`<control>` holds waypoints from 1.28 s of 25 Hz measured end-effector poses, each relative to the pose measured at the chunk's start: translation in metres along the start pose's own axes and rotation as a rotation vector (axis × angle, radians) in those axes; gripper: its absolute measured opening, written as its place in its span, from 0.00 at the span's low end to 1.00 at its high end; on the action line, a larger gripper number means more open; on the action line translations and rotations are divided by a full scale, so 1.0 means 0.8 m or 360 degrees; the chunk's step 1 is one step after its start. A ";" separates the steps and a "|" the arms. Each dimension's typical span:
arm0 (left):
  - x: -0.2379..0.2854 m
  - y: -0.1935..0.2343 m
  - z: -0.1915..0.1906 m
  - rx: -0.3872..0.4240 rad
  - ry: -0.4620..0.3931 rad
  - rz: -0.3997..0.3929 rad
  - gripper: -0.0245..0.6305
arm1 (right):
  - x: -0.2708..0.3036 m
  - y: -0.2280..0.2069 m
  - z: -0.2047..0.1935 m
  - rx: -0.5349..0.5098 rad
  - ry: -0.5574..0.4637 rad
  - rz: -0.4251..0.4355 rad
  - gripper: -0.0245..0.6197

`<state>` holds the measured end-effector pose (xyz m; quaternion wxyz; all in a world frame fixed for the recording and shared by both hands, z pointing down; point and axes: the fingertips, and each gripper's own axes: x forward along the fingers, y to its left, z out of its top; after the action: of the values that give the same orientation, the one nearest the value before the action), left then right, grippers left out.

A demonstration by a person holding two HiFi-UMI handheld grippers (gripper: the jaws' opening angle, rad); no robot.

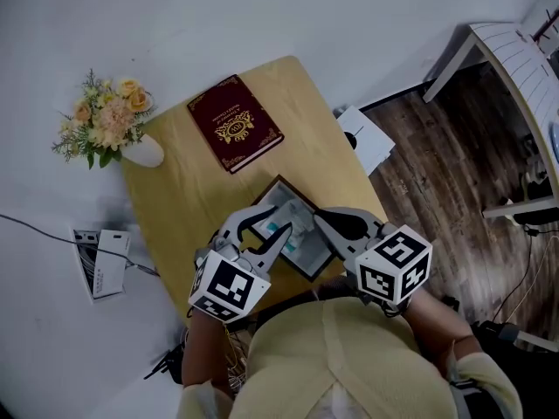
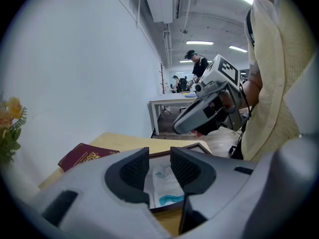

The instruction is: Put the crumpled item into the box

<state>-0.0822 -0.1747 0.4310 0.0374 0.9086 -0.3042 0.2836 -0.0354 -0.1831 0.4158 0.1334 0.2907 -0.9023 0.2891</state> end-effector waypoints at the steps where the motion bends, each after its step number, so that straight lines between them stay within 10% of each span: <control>1: -0.001 0.000 0.001 -0.0018 -0.0014 0.0008 0.24 | 0.000 0.000 0.000 -0.0001 0.0001 0.0000 0.08; 23: -0.045 0.013 0.026 -0.0707 -0.0430 0.0245 0.10 | -0.014 0.009 0.002 -0.0049 -0.0028 -0.0024 0.08; 32: -0.060 0.009 0.015 -0.0765 -0.0419 0.0358 0.09 | -0.014 0.022 -0.008 -0.0072 -0.0010 -0.0022 0.08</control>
<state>-0.1120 -0.1580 0.3944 0.1802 0.8633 -0.4637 0.0854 -0.0361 -0.1629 0.4083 0.1391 0.2947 -0.9070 0.2667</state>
